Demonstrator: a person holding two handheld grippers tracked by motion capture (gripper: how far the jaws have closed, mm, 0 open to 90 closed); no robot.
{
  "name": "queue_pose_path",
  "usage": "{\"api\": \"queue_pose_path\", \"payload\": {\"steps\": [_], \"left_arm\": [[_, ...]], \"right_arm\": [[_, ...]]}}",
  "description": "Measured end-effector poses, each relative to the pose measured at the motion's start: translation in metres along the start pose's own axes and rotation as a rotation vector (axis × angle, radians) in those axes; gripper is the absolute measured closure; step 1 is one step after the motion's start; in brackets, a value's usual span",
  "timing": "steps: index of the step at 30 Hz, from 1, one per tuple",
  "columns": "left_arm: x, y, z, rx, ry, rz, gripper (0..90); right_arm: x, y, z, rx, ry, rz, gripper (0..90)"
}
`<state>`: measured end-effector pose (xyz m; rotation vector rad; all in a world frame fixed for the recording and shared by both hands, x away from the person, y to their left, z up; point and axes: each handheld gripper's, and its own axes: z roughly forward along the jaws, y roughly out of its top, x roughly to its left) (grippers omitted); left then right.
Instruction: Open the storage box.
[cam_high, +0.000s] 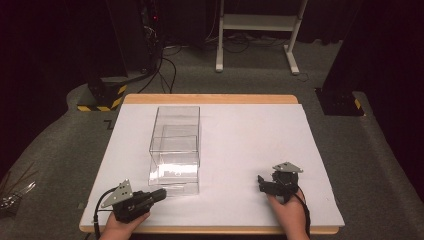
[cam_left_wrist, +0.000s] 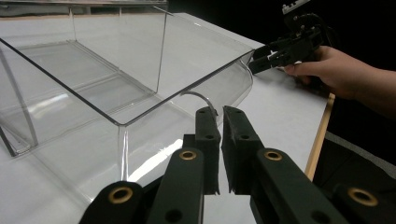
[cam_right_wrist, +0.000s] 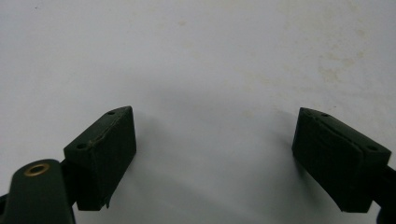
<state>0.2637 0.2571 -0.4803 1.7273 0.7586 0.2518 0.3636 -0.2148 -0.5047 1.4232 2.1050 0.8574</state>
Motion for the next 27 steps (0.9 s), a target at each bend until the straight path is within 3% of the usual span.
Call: {"api": "queue_pose_path", "payload": {"steps": [27], "left_arm": [[-0.008,-0.013,-0.020,0.002,-0.042,-0.008,85.1]], "right_arm": [[0.000,0.000,0.000,0.000,0.000,0.000,13.8]]}}
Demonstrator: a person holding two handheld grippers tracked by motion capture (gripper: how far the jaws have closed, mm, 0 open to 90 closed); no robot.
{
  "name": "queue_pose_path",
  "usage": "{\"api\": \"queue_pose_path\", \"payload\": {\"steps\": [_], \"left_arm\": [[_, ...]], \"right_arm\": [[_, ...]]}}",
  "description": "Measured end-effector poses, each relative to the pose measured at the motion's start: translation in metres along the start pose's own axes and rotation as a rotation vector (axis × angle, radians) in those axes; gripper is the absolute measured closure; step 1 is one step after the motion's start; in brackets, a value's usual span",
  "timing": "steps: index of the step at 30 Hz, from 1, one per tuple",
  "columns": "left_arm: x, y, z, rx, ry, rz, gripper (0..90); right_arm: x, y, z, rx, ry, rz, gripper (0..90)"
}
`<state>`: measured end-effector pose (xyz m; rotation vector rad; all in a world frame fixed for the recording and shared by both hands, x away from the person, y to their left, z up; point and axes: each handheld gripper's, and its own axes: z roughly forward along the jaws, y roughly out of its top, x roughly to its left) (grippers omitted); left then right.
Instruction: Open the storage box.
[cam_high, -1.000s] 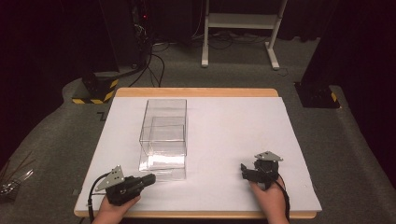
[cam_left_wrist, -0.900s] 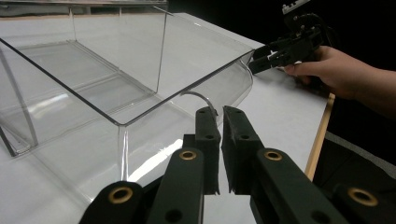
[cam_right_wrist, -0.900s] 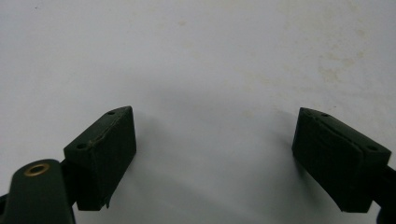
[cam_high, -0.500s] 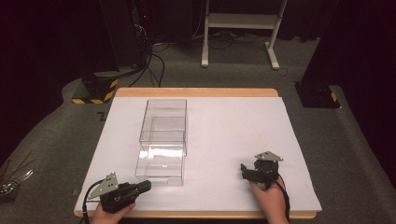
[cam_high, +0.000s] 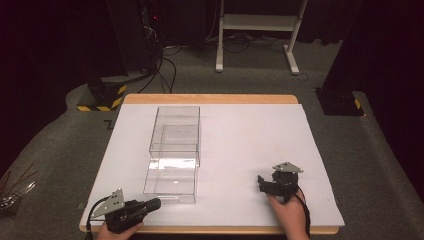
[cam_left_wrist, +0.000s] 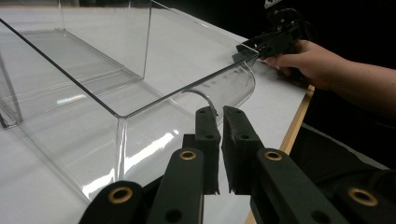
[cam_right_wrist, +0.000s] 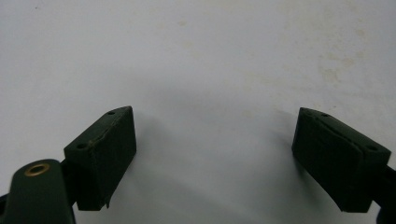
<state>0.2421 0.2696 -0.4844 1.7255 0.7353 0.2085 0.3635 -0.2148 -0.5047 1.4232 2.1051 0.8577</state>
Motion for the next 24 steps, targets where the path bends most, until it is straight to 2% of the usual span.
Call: {"api": "queue_pose_path", "payload": {"steps": [5,12,17,24], "left_arm": [[-0.001,-0.001,-0.002,-0.001,-0.008,-0.004,85.0],[-0.002,-0.001,-0.003,-0.009,0.003,-0.009,83.6],[-0.001,0.000,-0.007,-0.027,0.008,-0.019,77.0],[-0.003,0.005,-0.016,-0.041,0.029,0.002,75.8]], "right_arm": [[0.000,0.000,0.000,0.000,0.000,0.000,13.8],[0.000,0.000,0.000,0.000,0.001,0.000,13.8],[0.000,0.000,0.000,0.000,0.000,0.000,13.8],[0.000,0.000,0.000,0.000,0.001,0.001,13.8]]}}
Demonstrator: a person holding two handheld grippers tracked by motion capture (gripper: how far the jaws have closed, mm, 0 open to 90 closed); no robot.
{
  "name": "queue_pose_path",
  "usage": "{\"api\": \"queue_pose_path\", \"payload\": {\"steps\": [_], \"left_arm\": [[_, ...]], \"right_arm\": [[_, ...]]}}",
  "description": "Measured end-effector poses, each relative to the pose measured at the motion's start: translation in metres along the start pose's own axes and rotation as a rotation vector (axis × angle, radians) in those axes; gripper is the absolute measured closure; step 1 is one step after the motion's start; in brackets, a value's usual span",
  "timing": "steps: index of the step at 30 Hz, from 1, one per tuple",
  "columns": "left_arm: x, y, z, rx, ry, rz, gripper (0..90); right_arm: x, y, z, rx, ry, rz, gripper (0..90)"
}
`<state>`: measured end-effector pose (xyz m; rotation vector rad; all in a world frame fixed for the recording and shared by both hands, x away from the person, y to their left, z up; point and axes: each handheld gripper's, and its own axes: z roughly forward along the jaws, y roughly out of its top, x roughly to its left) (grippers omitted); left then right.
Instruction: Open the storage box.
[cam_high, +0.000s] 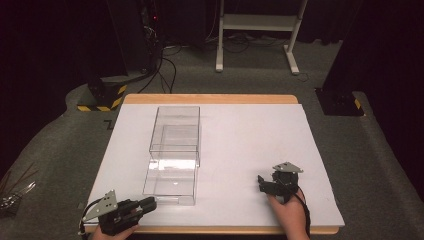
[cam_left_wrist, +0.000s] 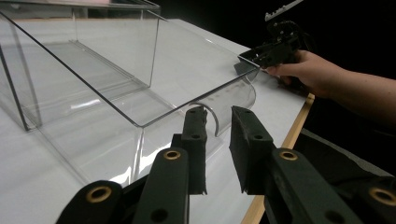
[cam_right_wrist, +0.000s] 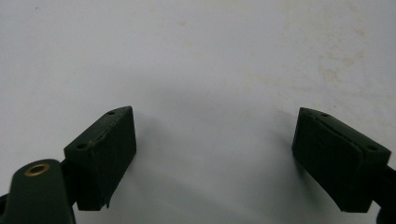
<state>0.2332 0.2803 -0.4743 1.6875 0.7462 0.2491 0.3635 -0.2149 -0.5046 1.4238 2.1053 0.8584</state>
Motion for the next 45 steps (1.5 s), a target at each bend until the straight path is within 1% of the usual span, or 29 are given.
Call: {"api": "queue_pose_path", "payload": {"steps": [3,4,7,9,11,12,13,15,16,23,24,25,28,29,31,32,33,34,35,36,37,38,39,40,41,42,43,44,45], "left_arm": [[0.001,0.004,-0.007,-0.027,0.026,0.002,76.7],[0.001,0.004,-0.007,-0.027,0.026,0.002,77.2],[0.003,0.007,-0.013,-0.050,0.060,-0.008,78.3],[0.006,0.008,-0.017,-0.064,0.084,-0.009,80.9],[0.008,0.009,-0.019,-0.066,0.094,-0.008,82.0],[0.011,0.010,-0.022,-0.075,0.117,-0.016,82.4],[0.011,0.010,-0.022,-0.075,0.117,-0.016,82.6],[0.015,0.012,-0.026,-0.088,0.153,-0.024,82.8],[0.017,0.012,-0.027,-0.087,0.165,-0.020,82.9],[0.028,0.014,-0.033,-0.099,0.245,-0.041,83.2],[0.028,0.014,-0.033,-0.099,0.245,-0.041,83.2],[0.032,0.016,-0.034,-0.096,0.276,-0.039,82.9],[0.039,0.018,-0.034,-0.088,0.322,-0.040,82.0],[0.039,0.018,-0.034,-0.088,0.322,-0.040,81.2],[0.044,0.019,-0.033,-0.074,0.361,-0.032,80.1],[0.049,0.021,-0.032,-0.058,0.395,-0.025,79.5],[0.049,0.021,-0.032,-0.058,0.395,-0.025,78.5],[0.052,0.022,-0.030,-0.053,0.412,-0.024,78.5],[0.057,0.023,-0.027,-0.042,0.449,-0.027,76.1],[0.057,0.023,-0.027,-0.042,0.449,-0.027,76.0],[0.062,0.024,-0.023,-0.025,0.481,-0.019,75.6],[0.062,0.024,-0.023,-0.025,0.481,-0.019,74.7],[0.065,0.025,-0.019,-0.010,0.499,-0.014,74.7],[0.069,0.026,-0.013,0.008,0.531,-0.013,71.3],[0.072,0.027,-0.010,0.017,0.544,-0.019,69.7],[0.072,0.027,-0.010,0.017,0.544,-0.019,68.3],[0.079,0.028,-0.003,0.039,0.565,-0.036,67.7],[0.079,0.028,-0.003,0.039,0.565,-0.036,66.8],[0.082,0.028,0.001,0.055,0.580,-0.041,66.8]], "right_arm": [[0.000,0.000,0.000,0.000,0.000,0.000,13.8],[0.000,0.000,0.000,0.000,0.000,0.000,13.8],[0.000,0.000,0.000,0.000,0.000,0.000,13.8],[0.000,0.000,0.000,0.000,0.000,0.000,13.8],[0.000,0.000,0.000,0.000,0.000,0.000,13.8],[0.000,0.000,0.000,0.000,0.000,0.000,13.8],[0.000,0.000,0.000,0.000,0.000,0.000,13.8],[0.000,0.000,0.000,0.000,0.000,0.000,13.8],[0.000,0.000,0.000,0.000,0.000,0.000,13.8],[0.000,0.000,0.000,0.000,0.000,0.000,13.8],[0.000,0.000,0.000,0.000,0.000,0.000,13.8],[0.000,0.000,0.000,0.000,0.000,0.000,13.8],[0.000,0.000,0.000,0.000,0.000,0.000,13.8],[0.000,0.000,0.000,0.000,0.000,0.000,13.8],[0.000,0.000,0.000,0.000,0.000,0.000,13.7],[0.000,0.000,0.000,0.000,0.000,0.000,13.7],[0.000,0.000,0.000,0.001,0.001,0.000,13.7],[0.000,0.000,0.000,0.001,0.001,0.000,13.7],[0.000,0.000,0.000,0.001,0.001,0.002,13.7],[0.000,0.000,0.000,0.001,0.001,0.002,13.7],[0.000,0.000,0.000,0.001,0.001,0.002,13.7],[0.000,0.000,0.000,0.001,0.001,0.002,13.7],[0.000,0.000,0.000,0.001,0.001,0.002,13.7],[0.000,0.000,0.000,0.001,0.001,0.002,13.8],[0.000,0.000,0.000,0.001,0.001,0.002,13.7],[0.000,0.000,0.000,0.001,0.001,0.002,13.7],[0.000,0.000,0.000,0.003,0.001,0.002,13.8],[0.000,0.000,0.000,0.003,0.001,0.002,13.8],[0.000,0.000,0.000,0.003,0.001,0.002,13.8]]}}
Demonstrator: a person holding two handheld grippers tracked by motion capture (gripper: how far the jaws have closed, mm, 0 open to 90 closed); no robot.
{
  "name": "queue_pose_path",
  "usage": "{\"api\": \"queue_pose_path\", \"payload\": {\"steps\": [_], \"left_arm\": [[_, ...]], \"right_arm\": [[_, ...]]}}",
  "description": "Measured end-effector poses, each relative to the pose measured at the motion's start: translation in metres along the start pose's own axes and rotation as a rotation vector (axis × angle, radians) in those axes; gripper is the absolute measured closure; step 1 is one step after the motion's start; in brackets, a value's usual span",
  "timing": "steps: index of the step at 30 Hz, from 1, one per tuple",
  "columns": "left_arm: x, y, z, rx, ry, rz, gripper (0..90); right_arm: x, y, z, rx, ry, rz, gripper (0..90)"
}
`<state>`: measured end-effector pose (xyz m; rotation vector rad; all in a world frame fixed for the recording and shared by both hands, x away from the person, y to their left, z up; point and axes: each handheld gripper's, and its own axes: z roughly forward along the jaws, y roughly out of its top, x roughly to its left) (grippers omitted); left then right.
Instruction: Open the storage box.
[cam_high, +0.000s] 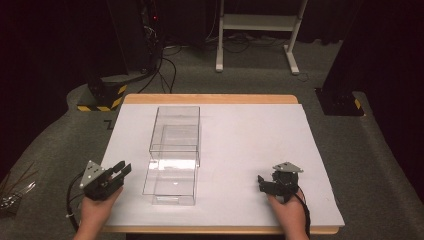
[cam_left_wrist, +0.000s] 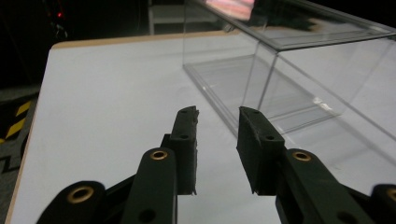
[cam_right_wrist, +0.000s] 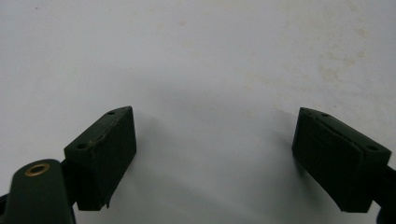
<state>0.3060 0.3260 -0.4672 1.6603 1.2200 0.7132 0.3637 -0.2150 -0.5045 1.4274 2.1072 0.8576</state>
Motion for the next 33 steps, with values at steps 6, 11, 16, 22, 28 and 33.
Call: {"api": "queue_pose_path", "payload": {"steps": [6,11,16,22,28,33], "left_arm": [[0.001,-0.007,0.029,0.127,0.125,0.035,54.1],[0.000,-0.018,0.041,0.219,0.170,0.079,47.0],[0.002,-0.023,0.045,0.265,0.170,0.051,37.5],[0.008,-0.022,0.048,0.312,0.130,0.007,26.5],[0.007,-0.023,0.048,0.311,0.134,0.015,25.7],[0.007,-0.023,0.048,0.312,0.132,0.014,25.8]], "right_arm": [[0.000,0.000,0.000,0.000,0.000,0.000,13.8],[0.000,0.000,0.000,0.000,0.000,0.000,13.8],[0.000,0.000,0.000,0.000,0.000,0.000,13.8],[0.000,0.000,0.000,-0.003,-0.001,-0.002,13.8],[0.000,0.000,0.000,-0.003,-0.001,-0.002,13.8],[0.000,0.000,0.000,-0.003,-0.001,-0.002,13.8]]}}
